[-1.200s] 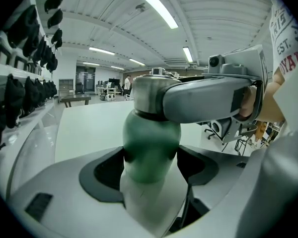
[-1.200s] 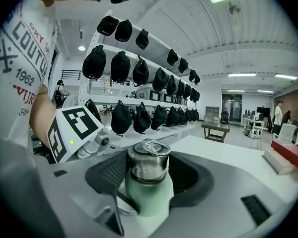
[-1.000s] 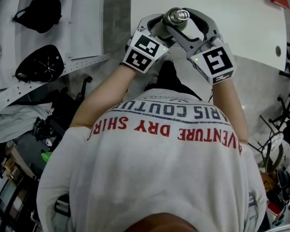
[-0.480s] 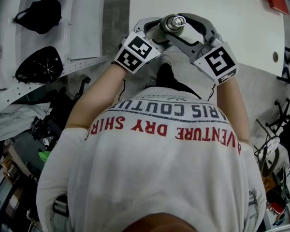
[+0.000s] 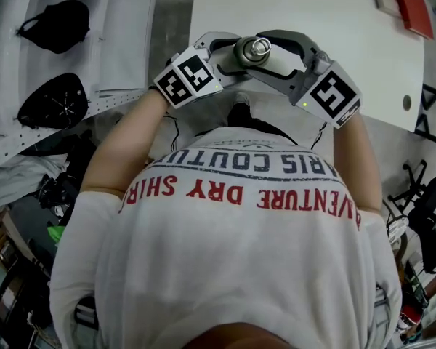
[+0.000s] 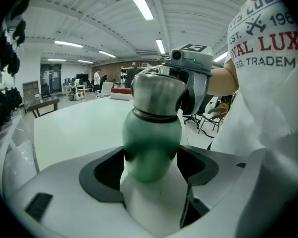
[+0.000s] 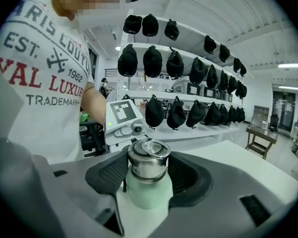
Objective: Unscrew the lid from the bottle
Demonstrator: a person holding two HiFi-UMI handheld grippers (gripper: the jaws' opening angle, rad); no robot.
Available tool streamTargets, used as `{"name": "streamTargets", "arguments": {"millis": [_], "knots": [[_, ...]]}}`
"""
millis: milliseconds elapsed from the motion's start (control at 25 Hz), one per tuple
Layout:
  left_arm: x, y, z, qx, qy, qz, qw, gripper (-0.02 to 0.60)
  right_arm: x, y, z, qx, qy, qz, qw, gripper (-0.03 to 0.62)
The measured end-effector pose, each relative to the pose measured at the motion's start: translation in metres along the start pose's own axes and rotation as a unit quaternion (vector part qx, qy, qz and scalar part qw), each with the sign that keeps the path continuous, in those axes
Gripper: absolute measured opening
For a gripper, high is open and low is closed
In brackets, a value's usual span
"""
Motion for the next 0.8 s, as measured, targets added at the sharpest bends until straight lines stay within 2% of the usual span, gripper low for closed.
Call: {"name": "streamTargets", "arguments": {"millis": [320, 600, 800], "knots": [[-0.0016, 0.0014, 0.0006, -0.048, 0.026, 0.058, 0.9968, 0.35, 0.0, -0.0003, 0.0001, 0.035, 0.017, -0.107, 0.994, 0.252], [-0.003, 0.0022, -0.0007, -0.088, 0.043, 0.109, 0.9892, 0.35, 0.0011, -0.0005, -0.0001, 0.06, 0.024, -0.159, 0.985, 0.252], [-0.0036, 0.0021, -0.0012, -0.096, 0.047, 0.125, 0.9863, 0.35, 0.0016, -0.0008, 0.0006, 0.074, 0.032, -0.181, 0.98, 0.252]]}}
Point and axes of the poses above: the fingertips, and each gripper's own axes: x backward along the fingers, y to its left, z out of its underside, the point moved 1 cm from there along x, backward along the fingers, and after that the axes turned 3 degrees about -x, right-handed, at the moved point
